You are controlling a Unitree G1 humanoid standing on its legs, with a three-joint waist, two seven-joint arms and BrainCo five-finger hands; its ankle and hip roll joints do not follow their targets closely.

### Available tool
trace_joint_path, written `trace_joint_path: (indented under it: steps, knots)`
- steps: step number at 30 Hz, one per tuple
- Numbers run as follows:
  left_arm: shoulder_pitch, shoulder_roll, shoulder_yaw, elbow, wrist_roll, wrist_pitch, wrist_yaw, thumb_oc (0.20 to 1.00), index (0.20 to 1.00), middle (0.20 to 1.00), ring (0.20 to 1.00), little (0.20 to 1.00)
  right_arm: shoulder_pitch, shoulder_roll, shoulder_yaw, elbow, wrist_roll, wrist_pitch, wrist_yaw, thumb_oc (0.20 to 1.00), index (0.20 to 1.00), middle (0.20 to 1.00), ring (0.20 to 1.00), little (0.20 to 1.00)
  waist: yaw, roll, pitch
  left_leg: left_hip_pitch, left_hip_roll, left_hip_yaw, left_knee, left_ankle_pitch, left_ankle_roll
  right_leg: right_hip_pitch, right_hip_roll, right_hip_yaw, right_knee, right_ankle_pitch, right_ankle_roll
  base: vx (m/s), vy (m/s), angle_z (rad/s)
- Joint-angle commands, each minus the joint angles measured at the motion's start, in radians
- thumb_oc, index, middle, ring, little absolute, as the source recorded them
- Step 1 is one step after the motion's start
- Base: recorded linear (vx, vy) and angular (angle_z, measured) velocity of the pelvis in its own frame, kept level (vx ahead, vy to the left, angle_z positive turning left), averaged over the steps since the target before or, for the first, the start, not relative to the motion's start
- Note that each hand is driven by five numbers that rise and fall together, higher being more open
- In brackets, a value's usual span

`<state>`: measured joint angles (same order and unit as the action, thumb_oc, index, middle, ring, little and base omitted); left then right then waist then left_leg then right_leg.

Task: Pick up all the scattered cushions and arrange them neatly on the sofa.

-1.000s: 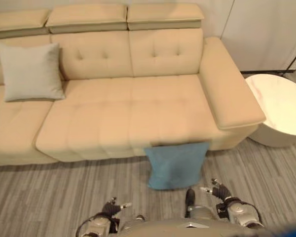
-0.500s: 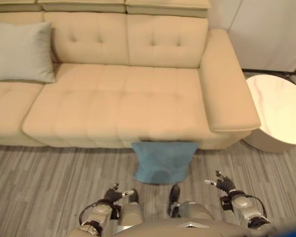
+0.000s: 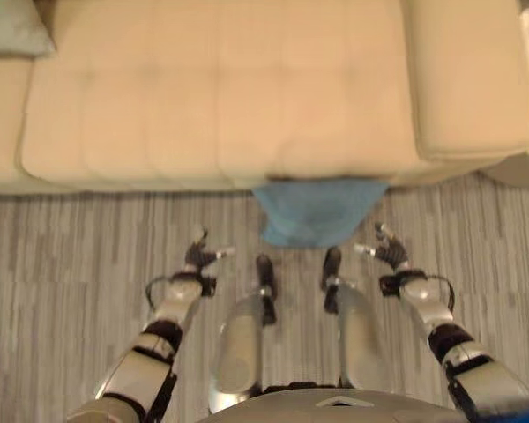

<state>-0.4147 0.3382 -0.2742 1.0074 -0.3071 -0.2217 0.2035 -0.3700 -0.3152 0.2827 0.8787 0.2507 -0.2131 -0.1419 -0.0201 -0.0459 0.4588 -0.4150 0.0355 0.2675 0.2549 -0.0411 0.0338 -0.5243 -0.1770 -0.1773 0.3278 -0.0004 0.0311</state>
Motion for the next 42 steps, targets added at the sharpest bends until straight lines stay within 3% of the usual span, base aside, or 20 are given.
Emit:
trace_joint_path:
  steps: [1,5,12,23,34,42]
  knots:
    - [0.049,-0.016,-0.007,-0.018,-0.076,-0.050,0.050,1.000,1.000,1.000,1.000,1.000,0.054,-0.046,0.022,-0.050,0.034,-0.038,-0.063,1.000,1.000,1.000,1.000,1.000,-0.010,0.006,-0.104,-0.046,0.058,-0.048,0.052,-0.007,-0.093,0.005,-0.016,0.039,0.028,0.000,0.100,-0.03,-0.016,-0.05]
    - [-0.023,0.005,-0.017,-0.097,-0.097,-0.063,0.090,1.000,1.000,1.000,1.000,1.000,-0.025,-0.082,0.001,-0.106,0.065,-0.052,-0.117,1.000,1.000,1.000,1.000,1.000,-0.025,0.004,-0.070,-0.204,0.086,-0.051,0.123,-0.004,-0.095,-0.151,-0.013,0.057,0.067,0.019,0.098,-0.12,-0.026,-0.09]
    - [-0.135,0.050,-0.023,-0.220,-0.109,-0.080,0.139,1.000,1.000,1.000,1.000,1.000,-0.149,-0.164,-0.054,-0.144,0.125,-0.088,-0.180,1.000,1.000,1.000,1.000,1.000,-0.042,0.031,-0.021,-0.485,0.126,-0.084,0.263,-0.012,-0.089,-0.416,-0.012,0.082,0.179,0.013,0.089,-0.08,-0.019,-0.05]
    - [-0.265,0.101,-0.021,-0.230,-0.130,-0.071,0.182,1.000,1.000,1.000,1.000,1.000,-0.267,-0.246,-0.074,-0.129,0.169,-0.098,-0.201,1.000,1.000,1.000,1.000,1.000,-0.046,0.063,-0.033,-0.817,0.141,-0.114,0.449,-0.038,-0.086,-0.756,-0.012,0.114,0.384,-0.022,0.069,-0.01,-0.015,-0.02]
    - [-0.456,0.169,-0.087,-0.227,-0.181,-0.071,0.187,1.000,1.000,1.000,1.000,1.000,-0.409,-0.295,-0.012,-0.070,0.217,-0.089,-0.182,1.000,1.000,1.000,1.000,1.000,-0.058,0.068,-0.029,-0.995,0.138,-0.120,0.533,-0.042,-0.077,-0.939,-0.007,0.137,0.470,-0.027,0.070,0.01,-0.004,-0.01]
    - [-0.617,0.155,-0.179,-0.266,-0.215,-0.078,0.188,1.000,1.000,1.000,1.000,1.000,-0.516,-0.330,0.050,0.024,0.258,-0.072,-0.157,1.000,1.000,1.000,1.000,1.000,-0.054,0.076,-0.035,-1.073,0.127,-0.132,0.554,-0.039,-0.069,-1.013,-0.006,0.140,0.504,-0.032,0.072,0.01,-0.009,0.01]
